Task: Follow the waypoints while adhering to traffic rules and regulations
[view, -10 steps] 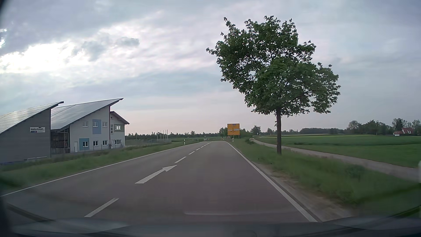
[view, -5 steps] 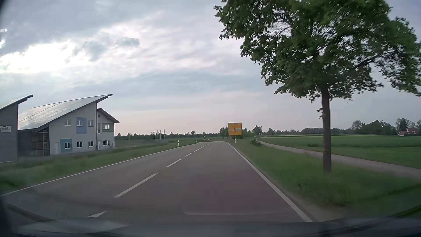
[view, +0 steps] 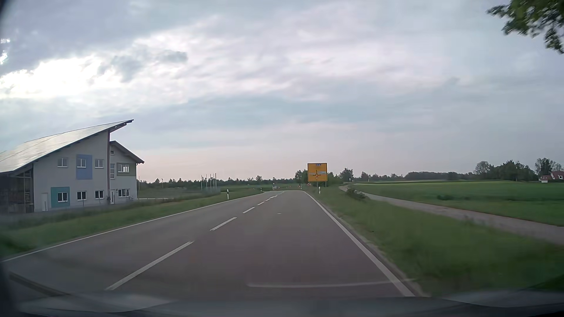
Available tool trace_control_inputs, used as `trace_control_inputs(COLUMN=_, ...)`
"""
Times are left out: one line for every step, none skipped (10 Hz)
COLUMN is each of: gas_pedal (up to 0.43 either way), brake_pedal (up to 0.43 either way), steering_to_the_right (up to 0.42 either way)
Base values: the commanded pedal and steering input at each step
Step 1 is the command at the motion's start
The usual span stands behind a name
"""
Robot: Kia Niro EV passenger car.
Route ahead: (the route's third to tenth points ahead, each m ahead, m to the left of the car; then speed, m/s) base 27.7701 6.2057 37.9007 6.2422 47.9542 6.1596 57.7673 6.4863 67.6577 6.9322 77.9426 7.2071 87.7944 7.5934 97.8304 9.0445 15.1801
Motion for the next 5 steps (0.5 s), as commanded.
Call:
trace_control_inputs(gas_pedal=0.098, brake_pedal=0.000, steering_to_the_right=-0.001)
trace_control_inputs(gas_pedal=0.098, brake_pedal=0.000, steering_to_the_right=-0.001)
trace_control_inputs(gas_pedal=0.098, brake_pedal=0.000, steering_to_the_right=-0.001)
trace_control_inputs(gas_pedal=0.098, brake_pedal=0.000, steering_to_the_right=-0.001)
trace_control_inputs(gas_pedal=0.098, brake_pedal=0.000, steering_to_the_right=-0.001)
